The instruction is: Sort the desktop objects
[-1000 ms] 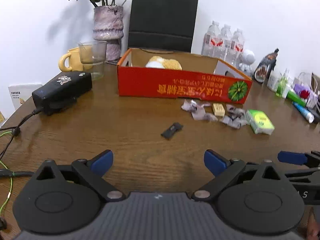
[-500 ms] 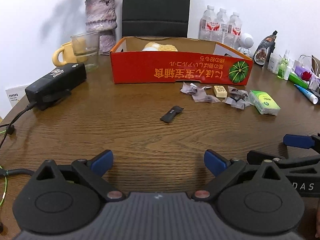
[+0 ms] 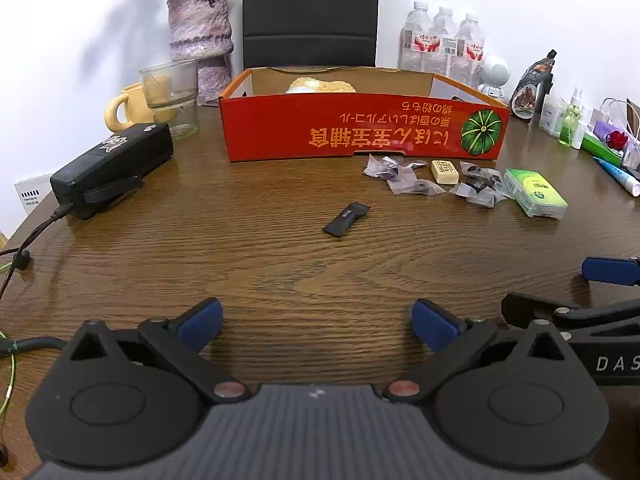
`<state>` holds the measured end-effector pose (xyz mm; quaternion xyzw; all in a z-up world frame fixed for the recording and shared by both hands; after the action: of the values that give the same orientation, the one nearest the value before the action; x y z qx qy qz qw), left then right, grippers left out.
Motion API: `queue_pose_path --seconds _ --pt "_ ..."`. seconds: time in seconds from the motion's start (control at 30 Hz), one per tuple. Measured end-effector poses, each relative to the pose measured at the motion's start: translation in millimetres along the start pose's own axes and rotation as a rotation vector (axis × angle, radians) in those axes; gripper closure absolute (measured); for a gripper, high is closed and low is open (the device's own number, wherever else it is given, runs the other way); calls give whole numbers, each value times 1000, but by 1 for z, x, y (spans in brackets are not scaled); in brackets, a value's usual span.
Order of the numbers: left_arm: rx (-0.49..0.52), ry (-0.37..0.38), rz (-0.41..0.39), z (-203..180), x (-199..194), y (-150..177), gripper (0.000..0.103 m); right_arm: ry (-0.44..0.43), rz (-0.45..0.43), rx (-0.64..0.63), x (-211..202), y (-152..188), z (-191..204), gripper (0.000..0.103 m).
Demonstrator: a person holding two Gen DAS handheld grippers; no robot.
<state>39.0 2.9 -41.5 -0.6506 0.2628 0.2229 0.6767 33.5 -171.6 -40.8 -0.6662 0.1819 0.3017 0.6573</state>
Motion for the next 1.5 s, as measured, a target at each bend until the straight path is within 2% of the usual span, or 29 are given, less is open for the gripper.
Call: queue_pose_path --seconds 0.47,0.5,0.57,0.63,0.7,0.77,0.8,0.83,1.0,1.1,1.13,1.27,1.37,1.5 --pt "-10 7 2 1 2 -3 1 3 2 5 0 0 -2 0" --pt "-17 14 4 1 2 -6 3 1 0 6 0 0 -2 0" --pt "-62 87 -5 1 2 -21 13 -20 -7 34 -1 -2 -6 2" --pt "-62 127 -37 0 4 -39 18 -37 -9 61 -4 -10 -12 15" --pt "-11 122 -72 -3 13 -55 29 -58 -36 86 -9 -25 -19 19" --pt "18 90 -57 -4 29 -65 51 -80 -81 94 -11 -43 -23 21" --pt "22 89 -43 -4 36 -67 54 -85 -93 93 -7 -52 -24 27" --pt "25 88 -29 -3 43 -69 55 -88 -105 92 -3 -61 -26 35" --pt "64 119 -8 -10 56 -67 54 -113 -54 105 34 -88 -21 57" --pt "69 118 9 -10 60 -64 56 -91 -33 93 54 -93 -11 62" --pt "70 118 12 -10 61 -63 61 -77 -24 74 60 -92 -8 69" --pt "63 112 14 -6 59 -62 82 -34 23 10 80 -85 1 79" --pt "51 115 14 -4 57 -61 89 -24 19 -10 81 -78 2 82" --pt "44 124 19 -4 53 -60 90 -42 16 -46 72 -70 7 89"
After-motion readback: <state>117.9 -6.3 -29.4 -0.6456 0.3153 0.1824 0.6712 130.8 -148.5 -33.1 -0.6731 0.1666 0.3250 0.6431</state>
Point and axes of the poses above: each gripper's, at about its wrist camera, not at the fingertips, and x roughly the way its jaws point, z to its left, y to its underside, the point moved 6 cm from there along x, roughly the way its jaws point
